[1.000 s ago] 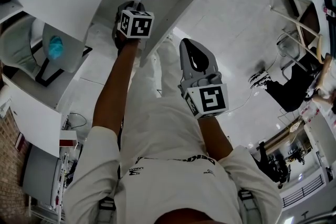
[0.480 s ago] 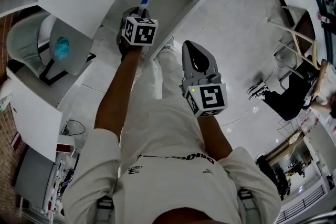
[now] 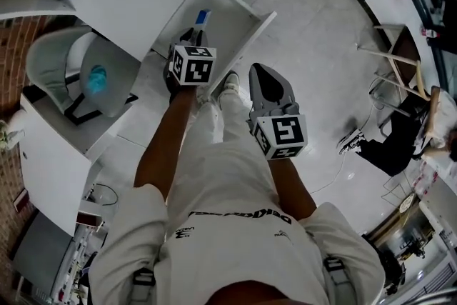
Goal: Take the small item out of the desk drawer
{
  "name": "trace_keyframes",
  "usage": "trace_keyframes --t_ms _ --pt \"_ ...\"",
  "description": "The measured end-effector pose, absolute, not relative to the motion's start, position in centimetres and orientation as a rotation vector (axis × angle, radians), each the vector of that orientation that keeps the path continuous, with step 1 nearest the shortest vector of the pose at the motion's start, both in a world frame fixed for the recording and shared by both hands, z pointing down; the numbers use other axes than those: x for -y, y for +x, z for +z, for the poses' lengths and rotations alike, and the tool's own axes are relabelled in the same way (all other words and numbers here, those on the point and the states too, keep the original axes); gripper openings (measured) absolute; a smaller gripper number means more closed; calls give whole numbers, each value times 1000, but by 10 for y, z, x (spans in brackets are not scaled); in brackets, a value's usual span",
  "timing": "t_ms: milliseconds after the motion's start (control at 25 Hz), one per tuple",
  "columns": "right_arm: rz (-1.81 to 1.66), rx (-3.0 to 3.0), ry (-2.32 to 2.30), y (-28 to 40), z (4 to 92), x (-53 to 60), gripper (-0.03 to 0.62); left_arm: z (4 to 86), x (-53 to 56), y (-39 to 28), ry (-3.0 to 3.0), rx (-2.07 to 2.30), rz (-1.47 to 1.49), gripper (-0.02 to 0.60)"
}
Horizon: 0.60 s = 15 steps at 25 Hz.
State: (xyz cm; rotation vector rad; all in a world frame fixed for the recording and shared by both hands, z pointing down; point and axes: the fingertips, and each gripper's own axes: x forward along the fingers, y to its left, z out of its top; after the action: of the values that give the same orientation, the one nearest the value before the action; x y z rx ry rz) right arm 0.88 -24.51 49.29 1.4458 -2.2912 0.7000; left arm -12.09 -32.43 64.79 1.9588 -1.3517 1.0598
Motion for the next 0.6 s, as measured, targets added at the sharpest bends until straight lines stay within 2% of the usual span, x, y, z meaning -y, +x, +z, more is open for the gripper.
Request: trace_keyframes --t_ms 600 --pt "552 2397 1483 -7 401 221 -2 500 278 -122 2128 1483 838 84"
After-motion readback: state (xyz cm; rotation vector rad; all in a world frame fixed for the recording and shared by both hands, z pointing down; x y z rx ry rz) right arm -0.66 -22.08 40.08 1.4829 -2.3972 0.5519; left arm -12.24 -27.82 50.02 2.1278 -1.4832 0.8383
